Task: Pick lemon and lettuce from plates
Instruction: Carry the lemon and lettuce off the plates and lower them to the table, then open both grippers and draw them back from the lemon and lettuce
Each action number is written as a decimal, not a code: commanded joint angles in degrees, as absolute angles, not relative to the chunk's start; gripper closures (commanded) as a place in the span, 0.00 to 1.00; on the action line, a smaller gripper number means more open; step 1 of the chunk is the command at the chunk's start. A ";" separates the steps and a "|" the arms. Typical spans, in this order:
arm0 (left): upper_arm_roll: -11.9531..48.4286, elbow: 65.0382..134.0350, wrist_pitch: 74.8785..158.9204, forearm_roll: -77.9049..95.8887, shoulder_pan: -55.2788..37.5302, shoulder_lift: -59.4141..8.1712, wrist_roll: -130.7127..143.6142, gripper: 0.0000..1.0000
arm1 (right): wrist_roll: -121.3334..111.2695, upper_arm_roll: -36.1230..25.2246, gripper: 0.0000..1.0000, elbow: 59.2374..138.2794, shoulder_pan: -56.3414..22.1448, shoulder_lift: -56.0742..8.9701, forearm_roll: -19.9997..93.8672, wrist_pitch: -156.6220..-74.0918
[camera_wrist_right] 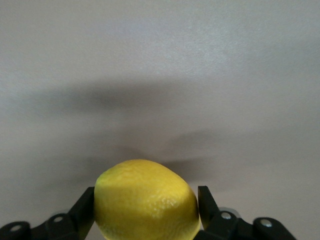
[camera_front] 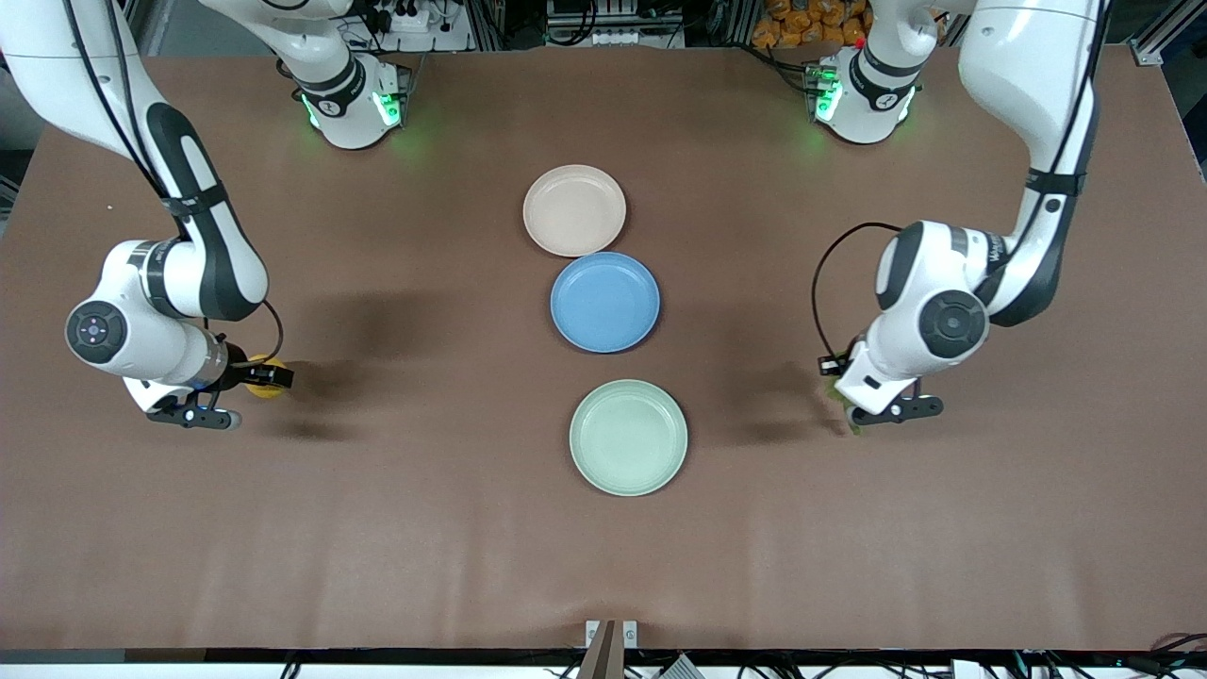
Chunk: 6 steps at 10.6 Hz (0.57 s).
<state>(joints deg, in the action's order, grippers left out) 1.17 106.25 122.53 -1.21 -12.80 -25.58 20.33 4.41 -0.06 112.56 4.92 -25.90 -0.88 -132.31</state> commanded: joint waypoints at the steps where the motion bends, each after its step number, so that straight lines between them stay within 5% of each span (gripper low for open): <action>1: 1.50 107.85 123.14 -2.55 -10.29 -24.17 18.10 0.00 | 4.57 0.44 0.00 111.36 5.10 -26.28 4.48 -132.36; 6: 1.85 107.40 123.05 -2.64 -10.72 -17.59 17.57 0.00 | 3.69 0.35 0.00 109.87 5.10 -25.76 4.39 -131.75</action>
